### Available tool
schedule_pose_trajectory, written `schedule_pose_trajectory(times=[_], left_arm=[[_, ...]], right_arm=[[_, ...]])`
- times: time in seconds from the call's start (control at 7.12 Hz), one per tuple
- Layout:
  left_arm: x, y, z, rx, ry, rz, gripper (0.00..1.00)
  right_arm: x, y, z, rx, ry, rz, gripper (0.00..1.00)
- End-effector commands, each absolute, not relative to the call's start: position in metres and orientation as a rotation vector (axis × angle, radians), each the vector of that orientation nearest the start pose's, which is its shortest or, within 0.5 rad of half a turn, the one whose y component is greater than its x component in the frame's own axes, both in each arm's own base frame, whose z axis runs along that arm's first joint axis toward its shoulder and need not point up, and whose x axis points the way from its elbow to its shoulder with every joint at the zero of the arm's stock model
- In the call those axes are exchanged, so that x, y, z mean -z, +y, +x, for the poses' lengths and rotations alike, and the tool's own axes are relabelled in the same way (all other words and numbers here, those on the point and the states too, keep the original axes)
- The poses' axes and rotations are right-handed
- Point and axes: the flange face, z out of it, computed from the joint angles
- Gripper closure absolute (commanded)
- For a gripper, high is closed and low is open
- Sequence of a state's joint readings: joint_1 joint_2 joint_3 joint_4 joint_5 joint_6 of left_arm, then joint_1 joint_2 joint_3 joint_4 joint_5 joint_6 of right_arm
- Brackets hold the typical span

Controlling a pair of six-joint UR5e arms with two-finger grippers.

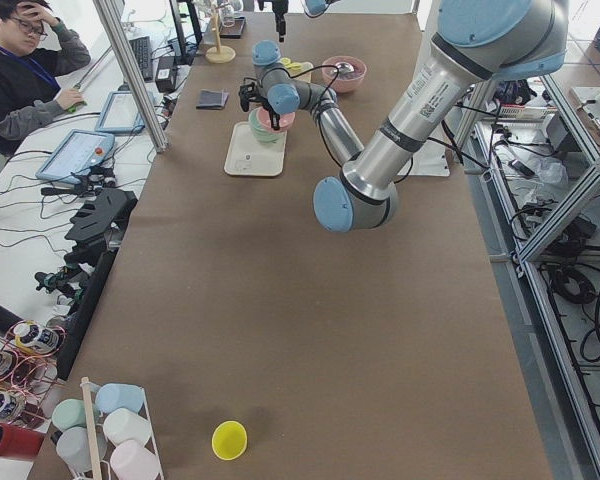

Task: Stack pink bowl on green and place spoon
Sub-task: 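Carry the pink bowl over the mint-green bowl on the tray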

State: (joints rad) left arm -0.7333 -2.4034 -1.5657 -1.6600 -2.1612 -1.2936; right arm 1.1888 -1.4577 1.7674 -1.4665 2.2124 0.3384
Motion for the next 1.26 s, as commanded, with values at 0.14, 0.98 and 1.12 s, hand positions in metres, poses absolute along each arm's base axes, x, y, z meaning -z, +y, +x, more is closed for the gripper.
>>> schedule_pose_trajectory(times=[0.14,0.98,1.12], left_arm=[[-0.093,-0.558,0.517,0.207,1.007,-0.052,1.0],[-0.115,-0.553,0.563,0.2,0.979,-0.01,1.0],[-0.114,-0.553,0.565,0.2,0.981,-0.008,1.0]], right_arm=[[-0.495,-0.533,-0.135,0.174,-0.735,0.156,0.0],[-0.496,-0.535,-0.135,0.173,-0.732,0.154,0.0],[-0.494,-0.535,-0.135,0.174,-0.733,0.157,0.0]])
